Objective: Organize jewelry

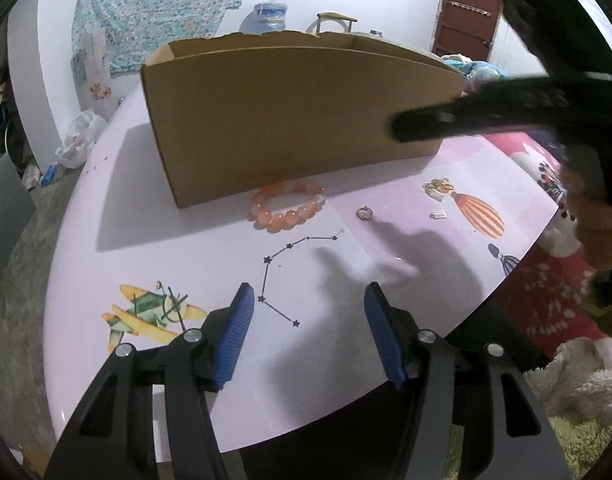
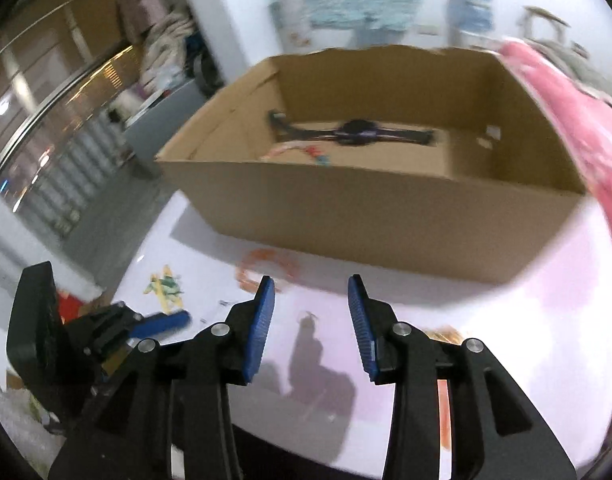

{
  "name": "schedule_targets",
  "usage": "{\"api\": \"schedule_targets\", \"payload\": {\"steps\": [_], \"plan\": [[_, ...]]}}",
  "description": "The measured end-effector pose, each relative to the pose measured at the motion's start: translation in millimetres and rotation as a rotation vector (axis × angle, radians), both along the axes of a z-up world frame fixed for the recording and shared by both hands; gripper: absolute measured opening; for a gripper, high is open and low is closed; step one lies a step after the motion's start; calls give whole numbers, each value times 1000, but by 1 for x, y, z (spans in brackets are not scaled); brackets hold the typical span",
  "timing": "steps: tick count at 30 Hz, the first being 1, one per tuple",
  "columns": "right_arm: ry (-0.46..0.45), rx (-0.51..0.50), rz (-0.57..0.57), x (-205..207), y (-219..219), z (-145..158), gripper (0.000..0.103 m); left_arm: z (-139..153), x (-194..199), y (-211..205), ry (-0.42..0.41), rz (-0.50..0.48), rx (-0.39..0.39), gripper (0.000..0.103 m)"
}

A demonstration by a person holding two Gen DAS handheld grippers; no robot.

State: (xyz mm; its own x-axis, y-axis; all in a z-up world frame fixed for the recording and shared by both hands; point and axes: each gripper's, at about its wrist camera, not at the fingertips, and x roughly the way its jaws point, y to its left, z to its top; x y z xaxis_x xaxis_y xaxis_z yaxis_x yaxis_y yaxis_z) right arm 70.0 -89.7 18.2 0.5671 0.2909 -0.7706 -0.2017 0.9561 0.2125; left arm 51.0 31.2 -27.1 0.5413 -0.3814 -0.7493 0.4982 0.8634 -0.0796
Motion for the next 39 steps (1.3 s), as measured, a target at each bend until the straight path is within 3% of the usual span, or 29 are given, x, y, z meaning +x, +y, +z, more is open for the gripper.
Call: {"api": "schedule_targets", "payload": {"steps": [4, 7, 9, 21, 27, 32, 39], "plan": [[28, 25, -115, -24, -37, -6, 36, -2, 2, -4, 20, -21, 3, 56], [66, 48, -167, -40, -54, -17, 23, -3, 4, -11, 24, -46, 17, 56], [96, 61, -185, -48, -60, -28, 20, -2, 6, -18, 20, -63, 24, 56], [117, 36, -162, -49, -56, -50, 18, 6, 25, -54, 3, -92, 29, 55], [100, 50, -165, -48, -60, -51, 18, 6, 41, -71, 8, -124, 57, 45], [95, 75, -169, -50, -68, -52, 18, -3, 53, -80, 47, -116, 108, 27], [93, 98, -172, -50, -78, -51, 18, -4, 55, -81, 28, -127, 154, 19]]}}
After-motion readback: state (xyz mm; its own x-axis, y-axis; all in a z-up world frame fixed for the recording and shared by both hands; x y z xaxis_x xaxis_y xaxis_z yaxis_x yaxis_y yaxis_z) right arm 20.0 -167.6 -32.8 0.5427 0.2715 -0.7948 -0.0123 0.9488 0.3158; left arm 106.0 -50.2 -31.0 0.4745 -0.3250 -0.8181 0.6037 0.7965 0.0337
